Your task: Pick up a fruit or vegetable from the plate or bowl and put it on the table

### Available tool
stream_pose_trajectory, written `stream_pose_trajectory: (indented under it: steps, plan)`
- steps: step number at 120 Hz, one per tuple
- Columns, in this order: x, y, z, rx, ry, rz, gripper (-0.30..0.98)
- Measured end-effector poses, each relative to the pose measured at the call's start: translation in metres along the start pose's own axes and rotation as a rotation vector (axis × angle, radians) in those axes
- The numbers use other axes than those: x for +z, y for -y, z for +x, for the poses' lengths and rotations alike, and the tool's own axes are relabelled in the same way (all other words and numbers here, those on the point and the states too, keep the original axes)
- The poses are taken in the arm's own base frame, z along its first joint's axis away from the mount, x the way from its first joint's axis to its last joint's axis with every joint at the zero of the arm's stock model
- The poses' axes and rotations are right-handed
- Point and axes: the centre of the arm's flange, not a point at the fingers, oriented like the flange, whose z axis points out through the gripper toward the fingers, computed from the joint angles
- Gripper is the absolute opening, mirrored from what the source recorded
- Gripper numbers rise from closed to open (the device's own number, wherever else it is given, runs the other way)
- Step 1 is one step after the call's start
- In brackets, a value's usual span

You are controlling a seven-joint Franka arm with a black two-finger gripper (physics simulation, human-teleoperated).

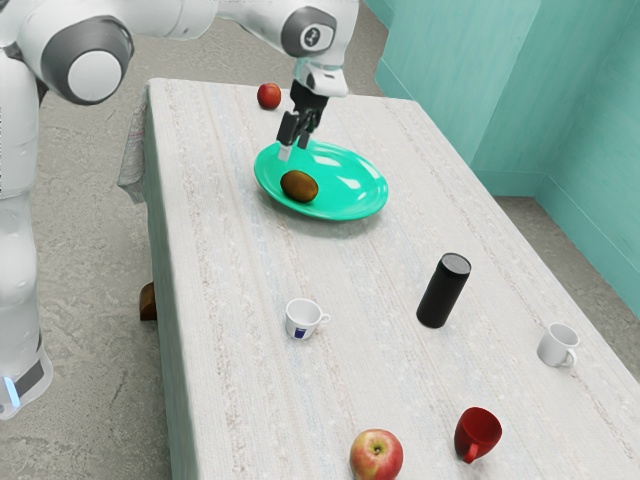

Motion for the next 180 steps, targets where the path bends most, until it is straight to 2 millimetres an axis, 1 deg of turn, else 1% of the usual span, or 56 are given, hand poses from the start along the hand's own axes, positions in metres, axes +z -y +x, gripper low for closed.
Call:
stream_pose_trajectory:
  steps: [10,24,44,53,80,102,148,172,180]
  plan:
    - [0.007,0.009,-0.001,-0.001,0.008,-0.013,0.69]
    - [0.012,0.01,0.004,0.017,0.01,-0.023,0.69]
    - [0.028,0.015,0.009,0.03,0.018,-0.049,0.69]
    - [0.032,0.016,0.012,0.037,0.017,-0.057,0.69]
    - [0.035,0.017,0.013,0.05,0.017,-0.063,0.69]
    - [0.044,0.028,0.005,0.04,0.022,-0.077,0.69]
    - [0.06,0.033,0.008,0.053,0.033,-0.099,0.69]
    - [0.064,0.034,0.008,0.056,0.033,-0.106,0.69]
    - [0.068,0.035,0.009,0.056,0.036,-0.113,0.69]
